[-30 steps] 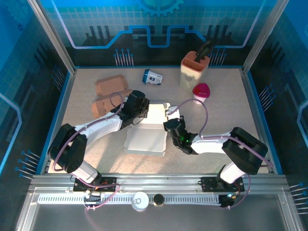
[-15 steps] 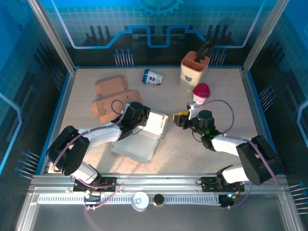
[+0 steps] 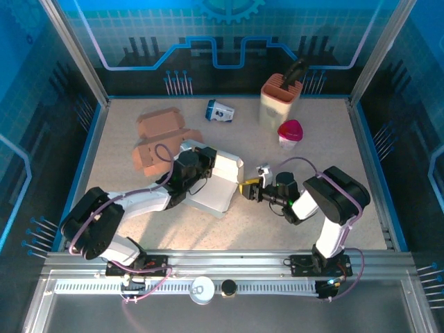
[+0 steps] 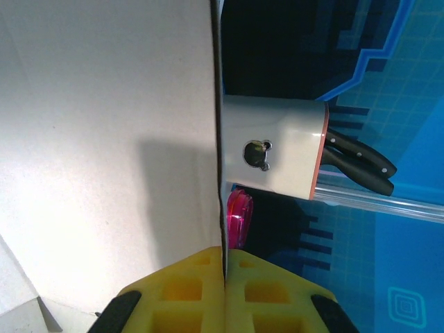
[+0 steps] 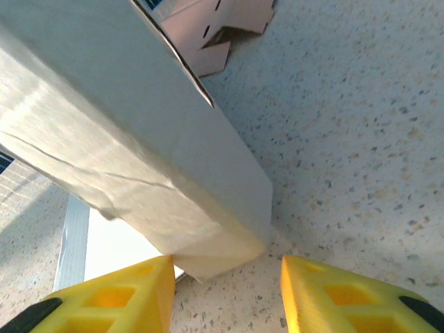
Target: Fold the paper box
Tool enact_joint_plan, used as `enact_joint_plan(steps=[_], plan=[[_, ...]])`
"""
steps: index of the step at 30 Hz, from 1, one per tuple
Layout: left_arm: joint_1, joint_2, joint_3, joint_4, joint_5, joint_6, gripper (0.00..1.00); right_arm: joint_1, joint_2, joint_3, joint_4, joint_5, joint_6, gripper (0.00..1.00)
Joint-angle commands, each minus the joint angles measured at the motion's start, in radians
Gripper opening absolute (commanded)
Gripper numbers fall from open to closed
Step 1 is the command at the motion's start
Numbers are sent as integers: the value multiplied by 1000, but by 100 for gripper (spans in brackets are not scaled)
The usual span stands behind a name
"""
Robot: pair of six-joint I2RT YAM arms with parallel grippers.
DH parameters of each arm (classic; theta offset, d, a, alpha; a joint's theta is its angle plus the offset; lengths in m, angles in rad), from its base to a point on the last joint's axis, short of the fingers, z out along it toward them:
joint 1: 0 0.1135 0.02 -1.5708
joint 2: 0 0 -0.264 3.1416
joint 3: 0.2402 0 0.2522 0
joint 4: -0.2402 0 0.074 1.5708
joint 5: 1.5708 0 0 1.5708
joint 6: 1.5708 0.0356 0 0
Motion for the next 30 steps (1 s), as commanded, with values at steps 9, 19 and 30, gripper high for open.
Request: enact_joint_plan(steps=[9, 19, 30], plan=[[17, 65, -12, 87, 13, 37, 0, 26, -139, 38, -126, 78, -156, 41], [20, 87, -9, 82, 17, 36, 0, 37, -164, 144, -301, 99, -237, 36], [25, 109, 35, 30, 42, 41, 0, 44, -144, 203, -373, 137, -272, 29]])
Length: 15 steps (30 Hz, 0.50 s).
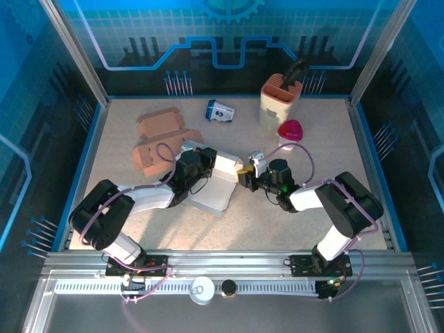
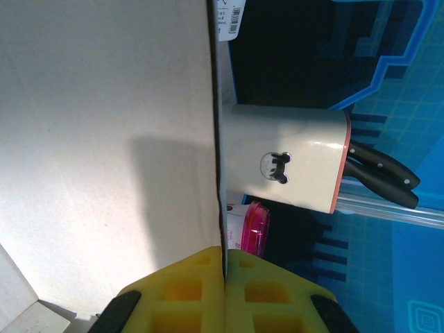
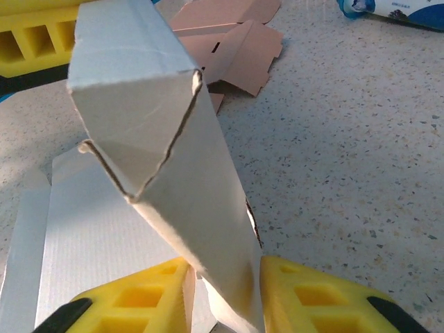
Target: Fold the paper box
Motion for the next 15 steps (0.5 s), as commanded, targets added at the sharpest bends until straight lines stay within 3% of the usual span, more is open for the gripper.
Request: enact_joint_plan(steps=[1, 7, 15], plan=[[5, 24, 30, -34, 31, 19, 0, 12, -4, 30, -29, 30, -33, 29], [7, 21, 47, -78, 21, 20, 0, 28, -3, 55, -63, 22, -52, 30], [6, 45, 55, -63, 17, 15, 0, 87, -6, 68, -80, 107, -62, 31]])
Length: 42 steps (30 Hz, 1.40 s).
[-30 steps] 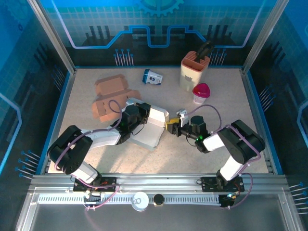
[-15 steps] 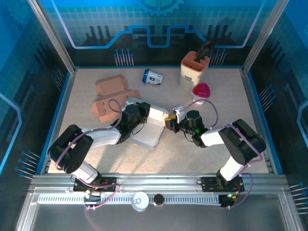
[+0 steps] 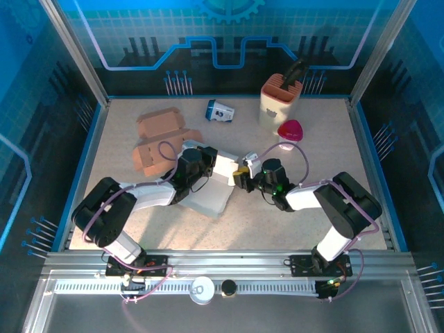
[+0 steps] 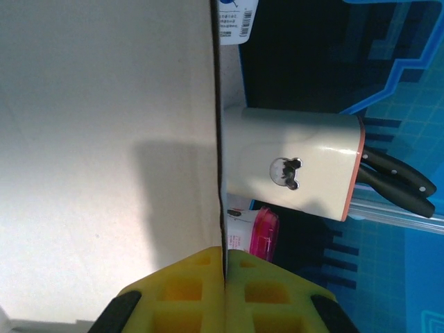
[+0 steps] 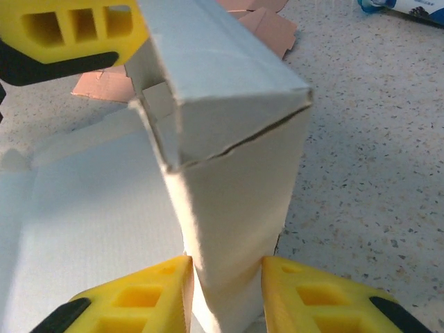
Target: Fold the paper box
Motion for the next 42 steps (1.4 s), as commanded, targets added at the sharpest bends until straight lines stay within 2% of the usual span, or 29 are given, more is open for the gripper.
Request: enact_joint_plan(steps=[1, 12, 22, 25, 35, 39, 42], plan=[[-1, 21, 21, -18, 10, 13, 0, 26, -7, 26, -6, 52, -20, 31], [-15, 10, -28, 38, -9, -12, 0, 80, 7, 58, -35, 208, 19, 28], [-22, -3, -36, 30, -18, -20, 0, 171, 32, 137, -149, 523, 118, 28], [-22, 0, -38, 29, -19, -22, 0, 185, 44, 156, -168, 585, 158, 28], [-23, -4, -38, 14, -22, -20, 0, 187, 63, 210, -221, 631, 196, 34], [-22, -3, -33, 12, -21, -20, 0, 187, 71, 219, -231, 644, 196, 25], [-23, -4, -30, 7, -24, -19, 0, 191, 75, 231, -261, 681, 209, 22]])
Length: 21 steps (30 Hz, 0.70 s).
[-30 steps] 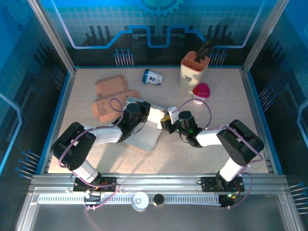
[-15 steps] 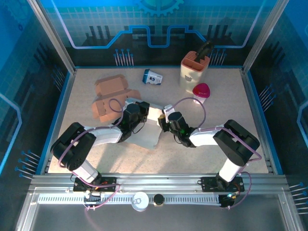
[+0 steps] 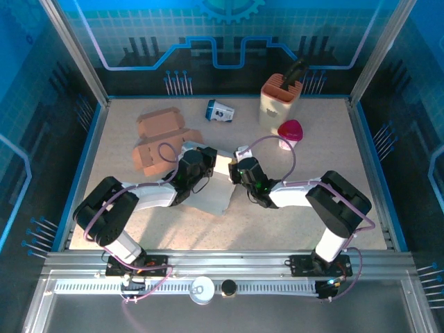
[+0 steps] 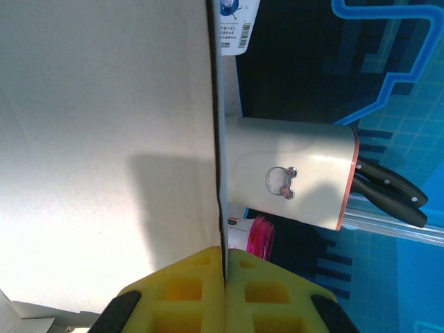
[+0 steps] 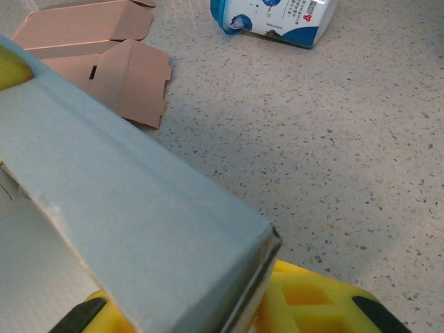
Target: Fold the paper box
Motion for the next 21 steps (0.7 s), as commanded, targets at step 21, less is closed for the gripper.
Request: enact_joint_plan(steps=[21], plan=[[-16, 4, -2, -48, 6, 1, 0, 56, 44, 150, -305, 234, 196, 21]])
